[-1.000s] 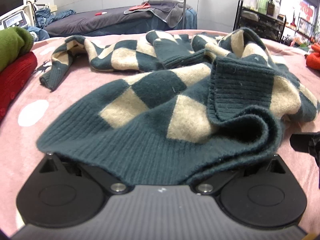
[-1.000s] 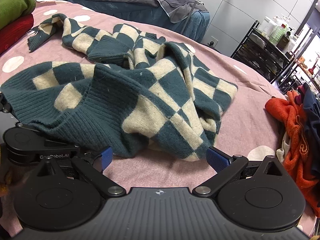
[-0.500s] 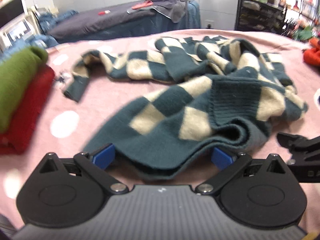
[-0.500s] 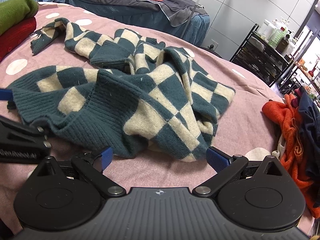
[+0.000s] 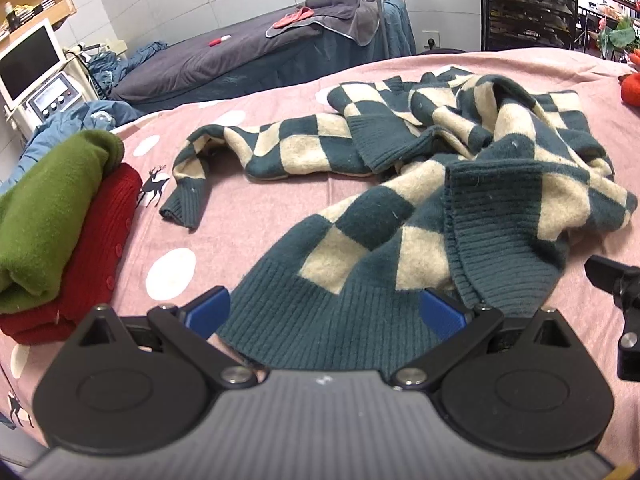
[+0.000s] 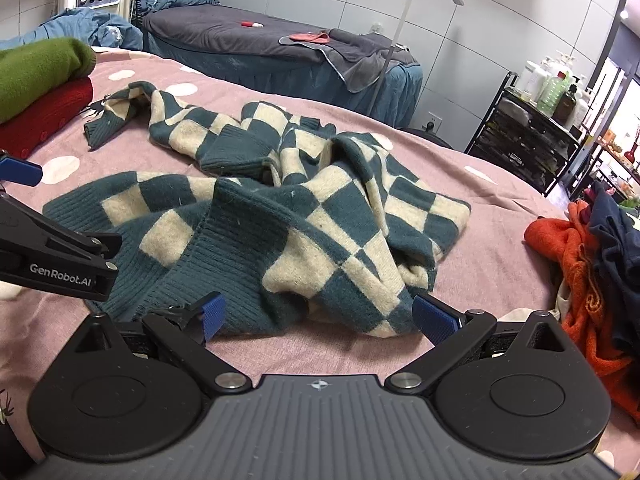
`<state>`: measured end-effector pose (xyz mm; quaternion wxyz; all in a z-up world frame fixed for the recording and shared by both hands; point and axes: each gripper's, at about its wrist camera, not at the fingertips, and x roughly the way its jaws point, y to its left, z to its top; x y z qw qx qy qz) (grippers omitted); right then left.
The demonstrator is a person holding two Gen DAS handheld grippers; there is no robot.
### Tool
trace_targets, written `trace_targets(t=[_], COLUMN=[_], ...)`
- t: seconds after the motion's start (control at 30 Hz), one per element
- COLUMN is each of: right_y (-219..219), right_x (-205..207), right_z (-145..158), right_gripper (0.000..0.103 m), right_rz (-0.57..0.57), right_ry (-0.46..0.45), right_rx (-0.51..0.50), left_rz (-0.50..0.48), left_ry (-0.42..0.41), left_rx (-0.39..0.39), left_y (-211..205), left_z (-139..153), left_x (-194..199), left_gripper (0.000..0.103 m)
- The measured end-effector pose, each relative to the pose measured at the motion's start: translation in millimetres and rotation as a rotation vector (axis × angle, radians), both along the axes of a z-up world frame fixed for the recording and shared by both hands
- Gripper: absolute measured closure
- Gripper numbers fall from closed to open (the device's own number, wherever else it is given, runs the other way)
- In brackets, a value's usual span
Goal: Fold small clothes
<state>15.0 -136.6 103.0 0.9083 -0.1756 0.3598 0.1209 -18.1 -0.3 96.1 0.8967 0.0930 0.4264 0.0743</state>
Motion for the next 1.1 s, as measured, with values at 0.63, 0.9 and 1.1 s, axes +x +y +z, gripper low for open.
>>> trace_targets(t=[0.63, 0.9, 1.1], right_y=[-3.3, 9.5, 30.0], right_x=[1.8, 15.6, 37.0], right_z=[2.0, 3.1, -5.6], right_gripper=[0.000, 0.000, 0.000], right_rz=[0.019, 0.124, 0.263], right_ry=[-0.022, -0.044, -0.040], right_rx=[0.079, 0.053, -0.006], left_rz=[-0.156, -0.248, -0.367], left_ry=[-0.004, -0.016, -0.010], left_rx=[-0.151, -0.173, -0.187], left_y=[38.5, 70.9, 84.7], left_z=[-12.4, -14.2, -24.0], left_x=[5.9, 32.3, 55.4], left_gripper=[0.000, 0.000, 0.007])
